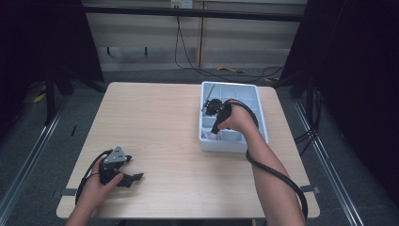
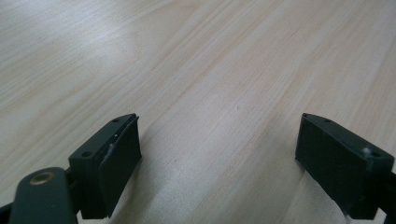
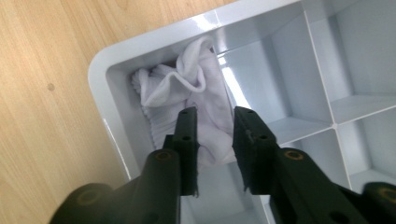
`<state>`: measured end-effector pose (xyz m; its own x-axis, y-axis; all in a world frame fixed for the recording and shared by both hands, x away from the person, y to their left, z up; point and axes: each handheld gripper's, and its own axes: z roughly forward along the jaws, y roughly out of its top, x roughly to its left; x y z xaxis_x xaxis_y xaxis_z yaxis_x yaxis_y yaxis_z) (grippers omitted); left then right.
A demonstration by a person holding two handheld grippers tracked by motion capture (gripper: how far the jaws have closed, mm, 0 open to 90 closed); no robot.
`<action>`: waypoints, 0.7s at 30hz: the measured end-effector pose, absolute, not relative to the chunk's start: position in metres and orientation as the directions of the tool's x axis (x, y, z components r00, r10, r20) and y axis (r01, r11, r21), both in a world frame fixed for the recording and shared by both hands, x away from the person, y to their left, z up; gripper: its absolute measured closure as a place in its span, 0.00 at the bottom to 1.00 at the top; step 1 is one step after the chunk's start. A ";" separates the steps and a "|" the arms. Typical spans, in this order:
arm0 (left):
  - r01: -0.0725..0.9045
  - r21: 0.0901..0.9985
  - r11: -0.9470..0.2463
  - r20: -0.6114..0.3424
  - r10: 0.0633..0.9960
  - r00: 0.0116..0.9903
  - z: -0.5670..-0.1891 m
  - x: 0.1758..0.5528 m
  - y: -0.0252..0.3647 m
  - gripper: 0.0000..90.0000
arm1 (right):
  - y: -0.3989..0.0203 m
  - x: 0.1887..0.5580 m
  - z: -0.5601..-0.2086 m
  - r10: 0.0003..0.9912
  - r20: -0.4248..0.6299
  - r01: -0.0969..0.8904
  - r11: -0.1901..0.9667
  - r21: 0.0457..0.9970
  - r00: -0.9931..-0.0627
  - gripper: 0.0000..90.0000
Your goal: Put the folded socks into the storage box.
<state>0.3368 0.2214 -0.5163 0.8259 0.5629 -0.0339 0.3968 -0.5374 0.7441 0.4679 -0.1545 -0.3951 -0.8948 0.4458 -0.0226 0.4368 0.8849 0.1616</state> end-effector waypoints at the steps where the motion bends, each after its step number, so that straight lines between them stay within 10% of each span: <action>1: 0.397 0.744 -0.537 -0.034 0.563 0.826 -0.516 0.337 0.221 0.15 | -0.155 0.467 -0.394 0.449 -0.025 0.440 0.883 0.163 -0.893 0.75; 21: 0.397 0.745 -0.537 -0.034 0.563 0.825 -0.516 0.337 0.221 0.15 | -0.165 0.445 -0.370 0.528 -0.003 0.514 0.828 0.224 -0.849 0.38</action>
